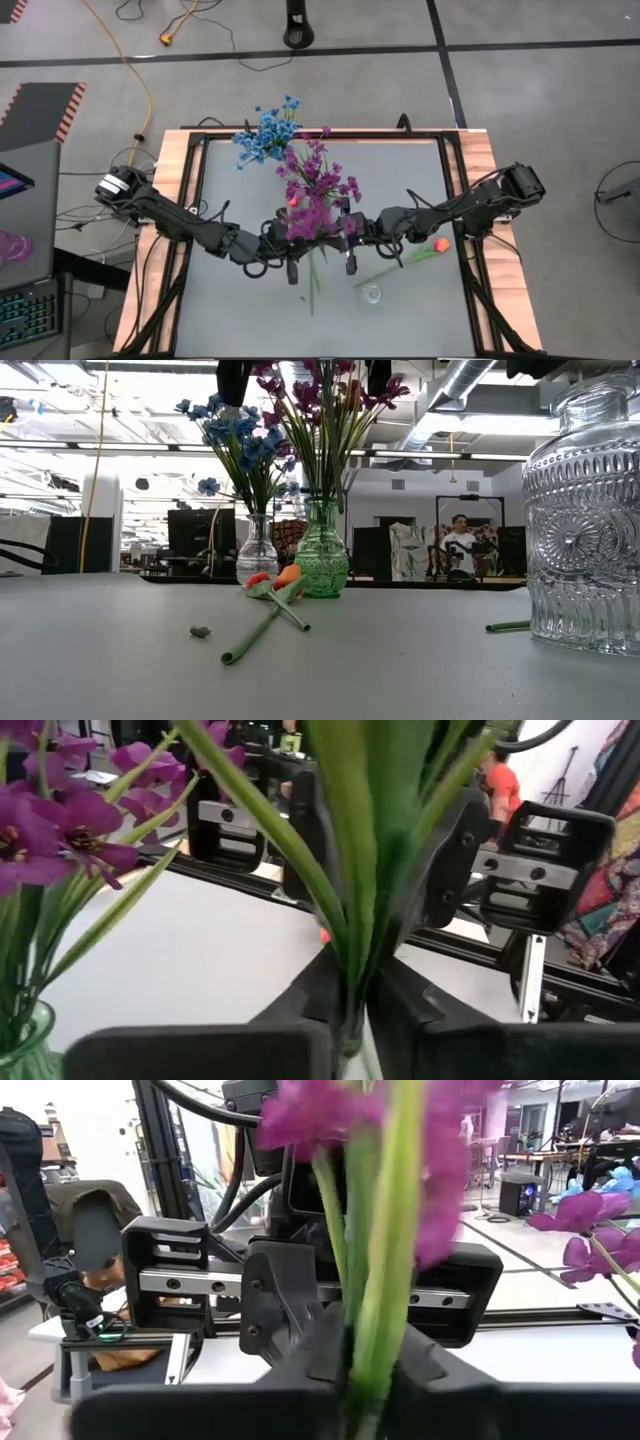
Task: Sort flowers into vase by color
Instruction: Put the violet flowers into the green vase
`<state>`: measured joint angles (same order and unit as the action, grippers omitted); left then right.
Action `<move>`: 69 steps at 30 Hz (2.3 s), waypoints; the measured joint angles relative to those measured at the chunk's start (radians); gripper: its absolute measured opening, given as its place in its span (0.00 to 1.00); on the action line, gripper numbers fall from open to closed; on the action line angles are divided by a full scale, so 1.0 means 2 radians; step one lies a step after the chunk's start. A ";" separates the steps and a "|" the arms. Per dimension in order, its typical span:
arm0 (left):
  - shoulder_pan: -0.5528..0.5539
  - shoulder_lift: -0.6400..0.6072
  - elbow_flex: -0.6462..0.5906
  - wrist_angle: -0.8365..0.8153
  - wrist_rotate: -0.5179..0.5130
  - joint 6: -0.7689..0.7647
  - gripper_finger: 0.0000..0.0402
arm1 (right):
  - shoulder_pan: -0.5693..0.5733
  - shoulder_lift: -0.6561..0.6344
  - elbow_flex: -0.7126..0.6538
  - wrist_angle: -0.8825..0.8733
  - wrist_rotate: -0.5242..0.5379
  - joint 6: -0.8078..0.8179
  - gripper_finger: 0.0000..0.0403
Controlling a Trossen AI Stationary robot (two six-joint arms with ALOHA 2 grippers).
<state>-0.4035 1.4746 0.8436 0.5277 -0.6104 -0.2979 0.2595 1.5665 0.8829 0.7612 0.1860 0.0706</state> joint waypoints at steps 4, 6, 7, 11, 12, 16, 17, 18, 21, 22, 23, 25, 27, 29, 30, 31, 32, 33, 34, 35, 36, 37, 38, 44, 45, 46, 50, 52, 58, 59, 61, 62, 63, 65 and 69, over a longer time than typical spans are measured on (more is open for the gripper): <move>0.000 0.000 0.000 -0.001 -0.002 0.016 0.20 | 0.000 0.000 0.000 0.000 -0.001 -0.001 0.08; 0.000 0.000 0.000 -0.001 -0.002 0.028 0.26 | 0.000 -0.002 0.000 -0.001 -0.003 -0.001 0.08; 0.000 0.000 0.000 -0.001 -0.002 0.036 0.29 | 0.000 -0.004 0.000 -0.004 -0.004 -0.001 0.08; -0.002 -0.013 0.000 -0.024 0.000 0.057 0.37 | 0.001 -0.032 -0.001 -0.045 -0.004 -0.001 0.10; -0.002 -0.017 0.000 -0.034 0.001 0.057 0.39 | 0.001 -0.042 -0.001 -0.059 -0.004 0.000 0.10; -0.003 -0.035 0.000 -0.075 0.004 0.042 0.41 | 0.008 -0.088 -0.001 -0.123 -0.003 -0.001 0.09; -0.003 -0.038 0.000 -0.080 0.004 0.039 0.41 | 0.011 -0.100 -0.001 -0.137 -0.003 -0.002 0.09; -0.005 -0.040 0.000 -0.084 0.004 0.036 0.41 | 0.015 -0.111 -0.001 -0.149 -0.003 -0.009 0.08; -0.007 -0.042 0.000 -0.090 0.007 0.035 0.41 | 0.028 -0.145 -0.001 -0.173 -0.002 -0.026 0.08; -0.008 -0.042 0.000 -0.091 0.008 0.035 0.41 | 0.032 -0.155 -0.001 -0.178 -0.001 -0.031 0.09; -0.008 -0.042 0.000 -0.091 0.007 0.035 0.41 | 0.035 -0.166 -0.002 -0.180 -0.001 -0.040 0.09; -0.008 -0.042 0.000 -0.091 0.010 0.035 0.41 | 0.039 -0.191 -0.011 -0.181 -0.001 -0.052 0.09; -0.008 -0.042 0.000 -0.091 0.014 0.034 0.41 | 0.040 -0.217 -0.025 -0.178 -0.001 -0.058 0.09; -0.008 -0.042 0.000 -0.090 0.015 0.034 0.41 | 0.035 -0.244 -0.043 -0.180 -0.001 -0.064 0.08; -0.008 -0.042 0.000 -0.090 0.015 0.035 0.41 | 0.032 -0.259 -0.053 -0.175 0.000 -0.065 0.08; -0.008 -0.042 0.000 -0.091 0.015 0.035 0.41 | 0.028 -0.275 -0.065 -0.173 0.000 -0.065 0.08; -0.008 -0.042 0.000 -0.091 0.015 0.035 0.41 | 0.024 -0.291 -0.075 -0.172 0.001 -0.066 0.09; -0.008 -0.042 0.000 -0.091 0.015 0.035 0.41 | 0.020 -0.306 -0.085 -0.165 0.002 -0.067 0.09; -0.008 -0.042 0.000 -0.091 0.015 0.035 0.41 | 0.015 -0.321 -0.097 -0.155 0.004 -0.074 0.09; -0.008 -0.042 0.000 -0.091 0.015 0.035 0.41 | 0.011 -0.337 -0.109 -0.154 0.010 -0.082 0.09; -0.008 -0.042 0.000 -0.091 0.015 0.034 0.41 | 0.007 -0.352 -0.119 -0.153 0.018 -0.091 0.09; -0.008 -0.042 0.000 -0.091 0.015 0.034 0.41 | 0.003 -0.367 -0.129 -0.149 0.026 -0.100 0.08; -0.008 -0.042 0.000 -0.090 0.015 0.034 0.41 | -0.001 -0.382 -0.140 -0.147 0.034 -0.110 0.08; -0.008 -0.042 0.000 -0.089 0.013 0.034 0.41 | -0.052 -0.423 -0.223 -0.022 0.047 -0.132 0.09; -0.008 -0.042 0.000 -0.089 0.013 0.033 0.41 | -0.064 -0.423 -0.237 0.005 0.046 -0.133 0.09; -0.008 -0.042 0.000 -0.090 0.013 0.032 0.41 | -0.077 -0.421 -0.250 0.028 0.041 -0.132 0.09; -0.008 -0.042 0.000 -0.090 0.013 0.027 0.41 | -0.127 -0.398 -0.283 0.112 0.033 -0.113 0.09; -0.008 -0.042 0.000 -0.089 0.013 0.027 0.41 | -0.154 -0.378 -0.286 0.144 0.007 -0.094 0.09; -0.008 -0.042 0.000 -0.090 0.013 0.027 0.41 | -0.210 -0.297 -0.285 0.233 -0.053 -0.037 0.09; -0.008 -0.042 0.000 -0.089 0.013 0.027 0.41 | -0.216 -0.281 -0.285 0.251 -0.055 -0.032 0.09; -0.008 -0.042 0.000 -0.090 0.013 0.027 0.41 | -0.224 -0.248 -0.285 0.283 -0.058 -0.024 0.09; -0.008 -0.042 0.000 -0.090 0.013 0.027 0.41 | -0.228 -0.232 -0.285 0.298 -0.059 -0.021 0.09; -0.008 -0.042 0.000 -0.090 0.012 0.027 0.41 | -0.231 -0.215 -0.285 0.316 -0.059 -0.019 0.09; -0.008 -0.042 0.000 -0.090 0.012 0.027 0.41 | -0.237 -0.182 -0.285 0.348 -0.060 -0.010 0.09; -0.008 -0.041 0.000 -0.090 0.013 0.027 0.41 | -0.248 -0.126 -0.280 0.403 -0.060 0.014 0.09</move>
<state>-0.4191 1.3918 0.8440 0.3477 -0.5838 -0.2440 -0.2367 1.3154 0.3220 1.5672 0.0652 0.0977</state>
